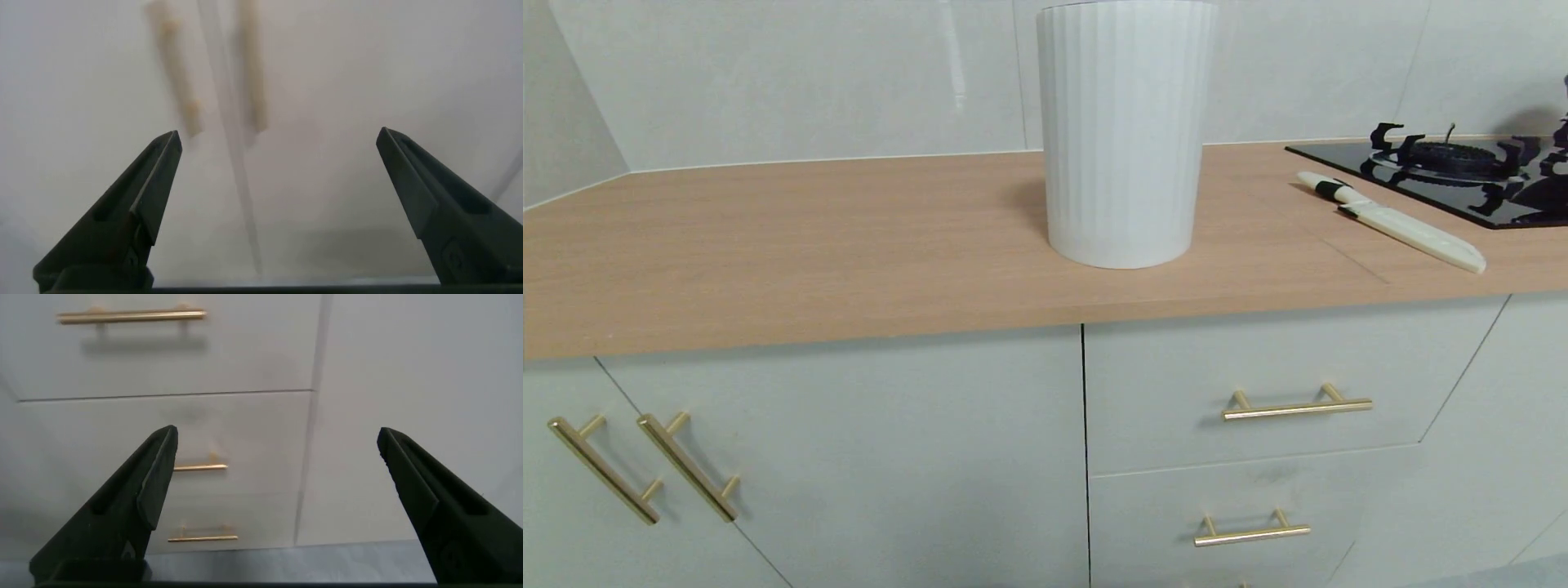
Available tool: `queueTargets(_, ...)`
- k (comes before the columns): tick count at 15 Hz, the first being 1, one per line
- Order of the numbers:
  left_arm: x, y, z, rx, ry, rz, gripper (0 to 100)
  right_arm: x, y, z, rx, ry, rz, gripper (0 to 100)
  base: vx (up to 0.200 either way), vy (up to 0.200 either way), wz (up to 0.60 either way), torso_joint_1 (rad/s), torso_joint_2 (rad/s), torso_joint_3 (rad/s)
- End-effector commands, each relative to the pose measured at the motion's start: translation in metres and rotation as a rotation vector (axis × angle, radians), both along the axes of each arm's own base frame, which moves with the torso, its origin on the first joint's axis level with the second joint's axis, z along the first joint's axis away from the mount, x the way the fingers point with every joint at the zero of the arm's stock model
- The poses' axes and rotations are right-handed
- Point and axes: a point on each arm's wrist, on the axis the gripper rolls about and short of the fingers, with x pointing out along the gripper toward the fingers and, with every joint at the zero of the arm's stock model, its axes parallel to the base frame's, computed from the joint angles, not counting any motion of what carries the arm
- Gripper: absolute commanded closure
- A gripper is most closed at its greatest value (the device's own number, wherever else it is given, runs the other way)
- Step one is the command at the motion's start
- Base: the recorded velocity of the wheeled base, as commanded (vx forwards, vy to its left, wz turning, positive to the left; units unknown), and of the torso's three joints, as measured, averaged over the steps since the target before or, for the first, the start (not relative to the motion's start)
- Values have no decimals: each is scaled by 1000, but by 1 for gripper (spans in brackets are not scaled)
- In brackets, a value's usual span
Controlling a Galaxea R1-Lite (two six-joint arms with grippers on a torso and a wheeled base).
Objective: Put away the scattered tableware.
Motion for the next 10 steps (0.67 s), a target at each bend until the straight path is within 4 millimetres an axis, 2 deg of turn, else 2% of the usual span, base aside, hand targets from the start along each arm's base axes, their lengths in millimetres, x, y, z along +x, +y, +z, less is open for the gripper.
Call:
queueTargets(1,0,0,0,-1,0,1,0,0,0,0,-1,1,1,0,0,0,0,0,0,0)
queueTargets(10,0,0,0,-3,0,1,0,0,0,0,-1,1,1,0,0,0,0,0,0,0)
